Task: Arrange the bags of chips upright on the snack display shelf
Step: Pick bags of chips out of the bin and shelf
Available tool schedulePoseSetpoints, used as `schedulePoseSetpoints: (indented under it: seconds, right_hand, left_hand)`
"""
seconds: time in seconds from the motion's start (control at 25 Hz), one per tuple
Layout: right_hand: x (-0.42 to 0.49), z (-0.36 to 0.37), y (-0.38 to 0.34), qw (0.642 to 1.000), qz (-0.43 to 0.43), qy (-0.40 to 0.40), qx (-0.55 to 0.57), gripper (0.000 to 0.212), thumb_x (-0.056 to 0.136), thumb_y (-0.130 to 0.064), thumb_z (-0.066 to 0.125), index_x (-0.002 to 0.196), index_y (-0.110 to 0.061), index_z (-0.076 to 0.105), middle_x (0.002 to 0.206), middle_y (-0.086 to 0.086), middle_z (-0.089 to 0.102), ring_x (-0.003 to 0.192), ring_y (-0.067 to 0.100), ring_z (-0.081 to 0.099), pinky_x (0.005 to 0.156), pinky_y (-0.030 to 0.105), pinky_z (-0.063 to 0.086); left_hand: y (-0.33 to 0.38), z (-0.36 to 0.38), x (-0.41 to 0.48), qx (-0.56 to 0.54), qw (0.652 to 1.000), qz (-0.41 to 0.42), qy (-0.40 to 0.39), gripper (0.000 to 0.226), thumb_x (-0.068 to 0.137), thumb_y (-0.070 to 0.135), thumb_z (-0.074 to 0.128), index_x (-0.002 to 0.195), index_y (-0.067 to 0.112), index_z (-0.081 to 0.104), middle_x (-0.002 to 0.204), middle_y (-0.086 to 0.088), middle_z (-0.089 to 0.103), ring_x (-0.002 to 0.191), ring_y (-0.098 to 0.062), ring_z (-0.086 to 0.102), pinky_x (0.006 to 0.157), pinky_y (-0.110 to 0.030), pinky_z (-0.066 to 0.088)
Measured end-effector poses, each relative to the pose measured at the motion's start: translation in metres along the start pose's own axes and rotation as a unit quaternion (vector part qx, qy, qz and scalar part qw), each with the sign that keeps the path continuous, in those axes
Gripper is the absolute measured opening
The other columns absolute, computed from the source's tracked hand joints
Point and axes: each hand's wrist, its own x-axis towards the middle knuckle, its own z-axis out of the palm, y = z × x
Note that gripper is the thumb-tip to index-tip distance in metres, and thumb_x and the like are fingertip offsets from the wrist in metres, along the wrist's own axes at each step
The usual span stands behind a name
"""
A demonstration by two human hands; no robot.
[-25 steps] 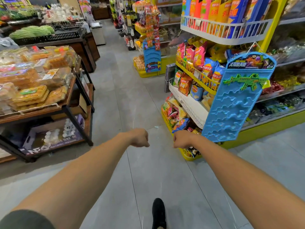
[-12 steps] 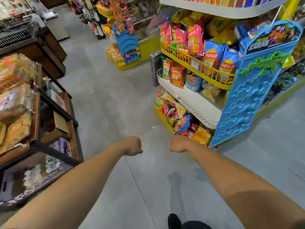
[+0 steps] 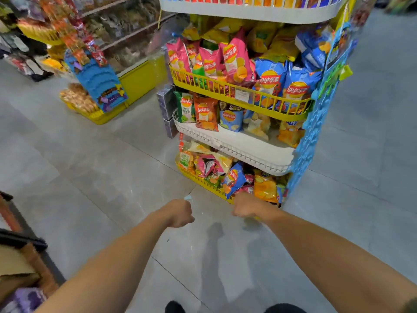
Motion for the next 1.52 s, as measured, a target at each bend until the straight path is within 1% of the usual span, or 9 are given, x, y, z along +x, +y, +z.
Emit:
schedulePoseSetpoints:
  seconds: [0.16,0.4,0.56,0.72,0.92,1.08,1.24,1.36,1.52]
  right_hand:
    - [0.028,0.004,-0.043,0.994,0.057,0.034,0.089,0.022,0.083,-0.026,0.059,0.089,-0.005,0.062,0.083,0.009,0.058,0.077,0.024,0.052,0.058,0.028,0.038]
    - [0.077,0.001,-0.068,0.977,0.112,0.074,0.167,0.04,0.086,-0.029,0.061,0.116,-0.002,0.056,0.116,0.019,0.062,0.104,0.034,0.058,0.07,0.031,0.041]
    - [0.128,0.01,-0.061,0.961,0.151,0.081,0.216,0.024,0.085,-0.024,0.063,0.072,-0.012,0.046,0.079,0.007,0.051,0.085,0.025,0.049,0.052,0.029,0.032]
    - [0.185,0.019,-0.049,0.931,0.196,0.097,0.291,0.022,0.083,-0.02,0.065,0.089,-0.007,0.049,0.096,0.013,0.053,0.084,0.023,0.047,0.051,0.027,0.031]
    - [0.242,0.041,-0.042,0.875,0.253,0.147,0.386,0.042,0.081,-0.02,0.066,0.117,0.002,0.057,0.119,0.019,0.062,0.102,0.03,0.06,0.083,0.039,0.05]
    - [0.307,0.061,-0.028,0.8,0.266,0.229,0.486,0.042,0.081,-0.025,0.071,0.117,-0.009,0.057,0.106,0.004,0.06,0.098,0.023,0.058,0.071,0.031,0.044]
    - [0.382,0.096,0.004,0.663,0.296,0.373,0.577,0.035,0.075,-0.025,0.08,0.098,-0.019,0.053,0.081,-0.013,0.054,0.08,0.007,0.058,0.059,0.016,0.039]
    - [0.437,0.134,0.034,0.565,0.312,0.442,0.623,0.061,0.06,-0.023,0.091,0.104,-0.023,0.048,0.091,-0.006,0.06,0.082,0.012,0.059,0.073,0.028,0.049]
    - [0.502,0.175,0.065,0.457,0.332,0.492,0.662,0.086,0.049,-0.017,0.094,0.122,-0.015,0.048,0.113,0.003,0.063,0.097,0.021,0.062,0.086,0.038,0.054]
  left_hand:
    - [-0.061,-0.032,0.045,0.033,0.998,0.049,-0.02,0.038,0.095,0.031,0.052,0.109,-0.003,0.062,0.128,-0.018,0.062,0.107,-0.029,0.057,0.088,-0.034,0.045]
    - [-0.085,-0.053,0.12,0.041,0.991,0.119,-0.034,0.039,0.096,0.031,0.054,0.115,-0.001,0.066,0.126,-0.017,0.064,0.117,-0.034,0.057,0.094,-0.036,0.046]
    - [-0.083,-0.047,0.187,0.019,0.991,0.125,-0.043,0.039,0.096,0.029,0.056,0.121,0.001,0.065,0.128,-0.016,0.064,0.118,-0.031,0.059,0.094,-0.034,0.048]
    - [-0.09,-0.046,0.251,-0.016,0.992,0.114,-0.048,0.029,0.094,0.025,0.056,0.111,0.004,0.068,0.122,-0.014,0.067,0.114,-0.029,0.062,0.09,-0.03,0.048]
    - [-0.106,-0.036,0.317,-0.087,0.988,0.116,-0.044,0.036,0.09,0.028,0.06,0.121,0.009,0.064,0.12,-0.012,0.067,0.11,-0.027,0.06,0.081,-0.027,0.042]
    - [-0.115,-0.016,0.391,-0.139,0.981,0.132,-0.034,0.04,0.09,0.032,0.063,0.125,0.013,0.059,0.107,-0.006,0.063,0.089,-0.021,0.057,0.074,-0.026,0.04]
    - [-0.108,0.028,0.481,-0.178,0.969,0.172,-0.002,0.045,0.089,0.031,0.065,0.13,0.016,0.057,0.11,-0.004,0.062,0.093,-0.018,0.056,0.073,-0.028,0.041]
    - [-0.093,0.068,0.54,-0.189,0.96,0.208,0.003,0.046,0.088,0.03,0.067,0.131,0.018,0.057,0.124,-0.007,0.064,0.105,-0.019,0.059,0.081,-0.027,0.042]
    - [-0.077,0.095,0.582,-0.243,0.937,0.248,0.027,0.03,0.086,0.026,0.067,0.115,0.024,0.06,0.109,0.001,0.065,0.097,-0.017,0.063,0.079,-0.028,0.05]
